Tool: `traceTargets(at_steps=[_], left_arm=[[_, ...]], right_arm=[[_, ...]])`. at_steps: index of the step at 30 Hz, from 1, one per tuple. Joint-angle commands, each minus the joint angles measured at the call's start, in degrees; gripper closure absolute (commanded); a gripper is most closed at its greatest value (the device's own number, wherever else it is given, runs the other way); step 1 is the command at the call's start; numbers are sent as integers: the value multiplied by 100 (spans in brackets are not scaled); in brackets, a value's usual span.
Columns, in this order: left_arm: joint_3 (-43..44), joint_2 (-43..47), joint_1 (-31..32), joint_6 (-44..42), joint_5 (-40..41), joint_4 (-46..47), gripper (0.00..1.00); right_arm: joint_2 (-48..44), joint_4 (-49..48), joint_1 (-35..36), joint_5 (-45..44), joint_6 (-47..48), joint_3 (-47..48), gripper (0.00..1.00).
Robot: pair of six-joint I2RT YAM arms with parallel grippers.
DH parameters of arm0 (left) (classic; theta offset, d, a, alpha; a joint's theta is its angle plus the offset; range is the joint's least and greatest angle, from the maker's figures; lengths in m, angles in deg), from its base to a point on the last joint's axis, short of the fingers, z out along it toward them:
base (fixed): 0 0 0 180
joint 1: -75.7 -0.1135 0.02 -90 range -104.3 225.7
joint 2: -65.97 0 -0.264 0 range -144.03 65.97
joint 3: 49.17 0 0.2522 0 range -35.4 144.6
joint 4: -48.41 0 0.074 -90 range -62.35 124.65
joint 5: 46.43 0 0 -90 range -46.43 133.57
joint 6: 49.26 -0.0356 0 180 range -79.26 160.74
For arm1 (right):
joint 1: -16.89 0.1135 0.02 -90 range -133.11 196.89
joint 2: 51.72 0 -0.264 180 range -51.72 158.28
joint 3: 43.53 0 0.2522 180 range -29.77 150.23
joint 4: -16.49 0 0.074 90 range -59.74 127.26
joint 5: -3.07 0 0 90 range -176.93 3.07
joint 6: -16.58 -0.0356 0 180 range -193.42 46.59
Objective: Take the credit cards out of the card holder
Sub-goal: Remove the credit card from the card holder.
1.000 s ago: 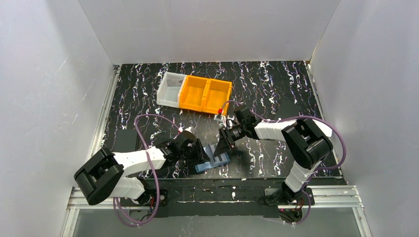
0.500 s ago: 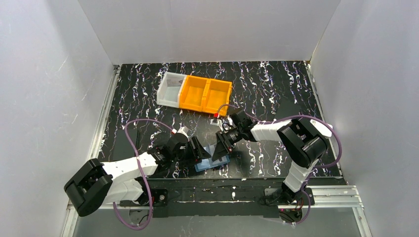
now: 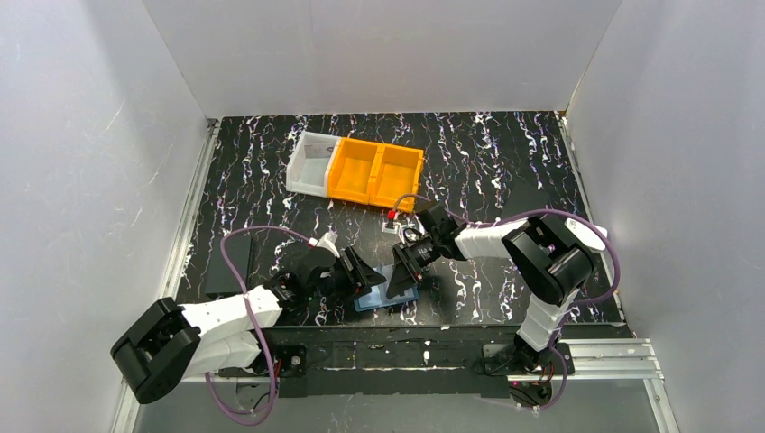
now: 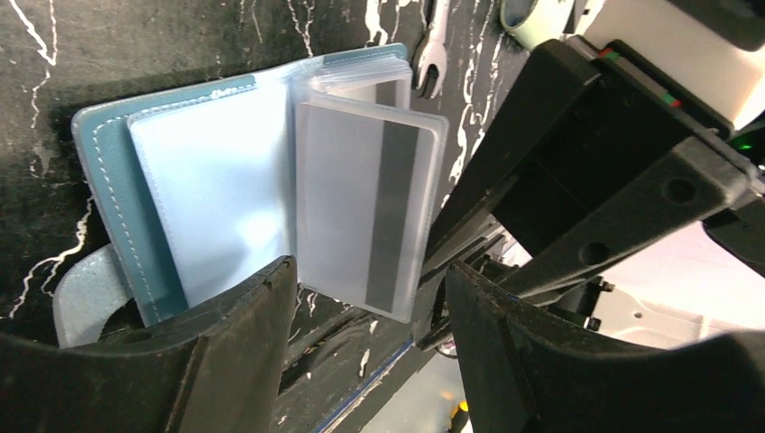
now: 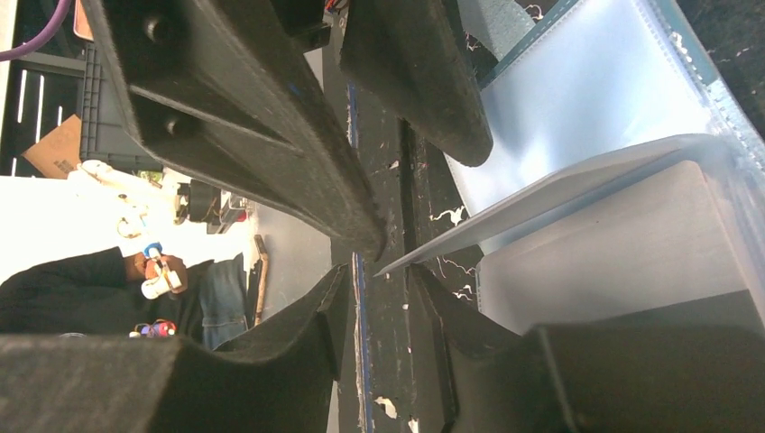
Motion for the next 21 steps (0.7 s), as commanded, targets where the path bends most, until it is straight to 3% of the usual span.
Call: traceTargets(at_steps=[1, 21], left_arm=[[-132, 242, -41, 53, 26, 244, 39], [-206, -38, -118, 153, 29, 259, 39]], right_arm=[[81, -1, 53, 150, 123, 209, 61], [142, 100, 231, 322, 264, 303, 50]])
